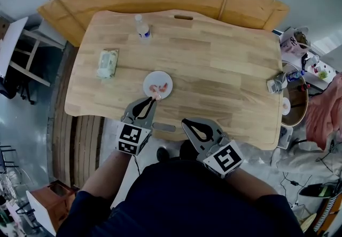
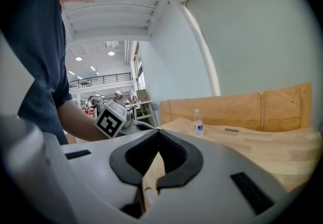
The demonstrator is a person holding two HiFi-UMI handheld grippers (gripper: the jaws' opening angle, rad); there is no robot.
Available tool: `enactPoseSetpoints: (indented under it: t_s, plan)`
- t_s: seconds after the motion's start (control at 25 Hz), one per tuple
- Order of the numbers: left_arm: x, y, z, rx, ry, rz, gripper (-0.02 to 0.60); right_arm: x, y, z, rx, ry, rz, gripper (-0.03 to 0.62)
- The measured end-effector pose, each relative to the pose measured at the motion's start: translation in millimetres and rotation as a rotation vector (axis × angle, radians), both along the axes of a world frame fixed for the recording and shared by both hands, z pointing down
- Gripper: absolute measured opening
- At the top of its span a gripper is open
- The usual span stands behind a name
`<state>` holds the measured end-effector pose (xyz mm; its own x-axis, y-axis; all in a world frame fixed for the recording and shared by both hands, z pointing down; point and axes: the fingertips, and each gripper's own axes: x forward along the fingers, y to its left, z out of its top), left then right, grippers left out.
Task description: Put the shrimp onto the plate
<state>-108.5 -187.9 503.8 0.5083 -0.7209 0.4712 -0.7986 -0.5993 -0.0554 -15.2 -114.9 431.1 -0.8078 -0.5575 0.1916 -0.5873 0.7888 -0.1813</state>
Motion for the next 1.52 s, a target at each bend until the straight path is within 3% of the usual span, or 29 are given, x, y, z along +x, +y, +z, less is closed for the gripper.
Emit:
enactPoseSetpoints:
  t_s: [1.52]
  plan:
    - [-32, -104, 189, -0.224, -0.314, -0.011, 0.046, 43, -21, 46, -0.129, 0.035, 0.058, 0.009]
